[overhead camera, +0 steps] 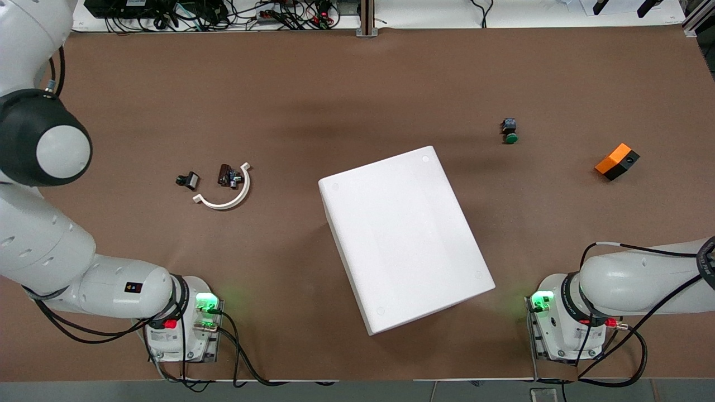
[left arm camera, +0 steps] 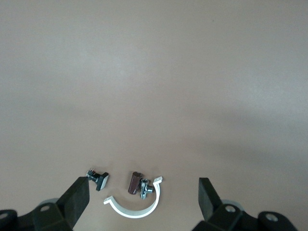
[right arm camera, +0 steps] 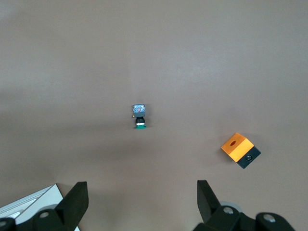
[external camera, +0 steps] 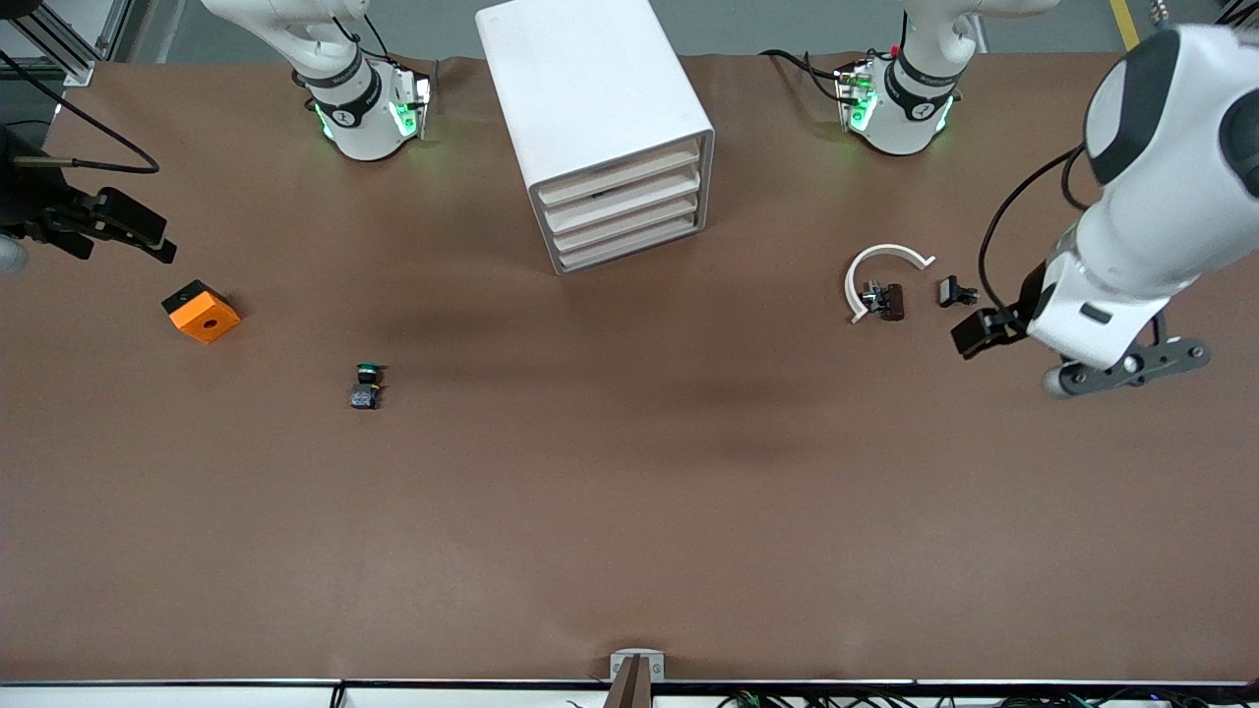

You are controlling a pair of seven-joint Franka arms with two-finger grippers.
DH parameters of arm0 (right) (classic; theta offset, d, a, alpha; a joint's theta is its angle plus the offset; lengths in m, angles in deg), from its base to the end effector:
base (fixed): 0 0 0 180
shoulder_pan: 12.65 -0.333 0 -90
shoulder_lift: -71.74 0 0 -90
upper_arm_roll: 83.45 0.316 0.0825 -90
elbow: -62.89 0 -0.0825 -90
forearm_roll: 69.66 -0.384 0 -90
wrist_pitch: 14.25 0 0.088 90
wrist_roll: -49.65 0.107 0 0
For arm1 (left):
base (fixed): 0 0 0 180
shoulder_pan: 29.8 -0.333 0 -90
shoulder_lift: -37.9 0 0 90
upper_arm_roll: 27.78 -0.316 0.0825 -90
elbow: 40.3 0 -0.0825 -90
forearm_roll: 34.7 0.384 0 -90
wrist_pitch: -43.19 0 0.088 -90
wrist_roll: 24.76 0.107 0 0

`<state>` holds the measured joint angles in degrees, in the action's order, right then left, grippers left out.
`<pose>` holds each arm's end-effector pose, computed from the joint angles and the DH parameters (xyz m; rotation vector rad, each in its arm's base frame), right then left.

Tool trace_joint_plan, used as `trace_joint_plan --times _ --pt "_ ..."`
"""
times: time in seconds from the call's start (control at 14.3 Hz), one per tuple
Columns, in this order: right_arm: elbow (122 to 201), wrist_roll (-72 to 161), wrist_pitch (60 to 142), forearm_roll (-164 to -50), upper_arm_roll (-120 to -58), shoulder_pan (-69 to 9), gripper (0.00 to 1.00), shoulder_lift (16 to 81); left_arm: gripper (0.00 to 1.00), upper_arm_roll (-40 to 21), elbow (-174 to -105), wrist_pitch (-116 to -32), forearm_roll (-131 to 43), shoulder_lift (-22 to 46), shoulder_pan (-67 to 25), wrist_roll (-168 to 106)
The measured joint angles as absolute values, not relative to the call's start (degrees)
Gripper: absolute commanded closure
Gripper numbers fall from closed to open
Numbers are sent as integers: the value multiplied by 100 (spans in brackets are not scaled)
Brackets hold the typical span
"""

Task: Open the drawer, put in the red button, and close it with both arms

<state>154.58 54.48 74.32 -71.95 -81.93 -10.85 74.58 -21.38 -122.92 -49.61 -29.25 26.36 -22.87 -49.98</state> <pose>0.5365 0.0021 0.6355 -3.1001 0.1370 0.0100 0.6053 -0.1265 0.5724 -3.0497 -0.3118 -0.0042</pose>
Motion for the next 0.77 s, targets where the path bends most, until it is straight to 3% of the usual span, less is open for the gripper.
trace_joint_plan --times 0.42,0.77 --pt "15458 5447 7432 -7195 -8188 -1085 0 7443 0 -2172 -12679 -4894 -3720 3253 -3315 -3409" --pt "15459 5444 7432 -7174 -8185 -1085 0 7434 0 -2219 -13345 -4770 -3744 3906 -3294 -3263"
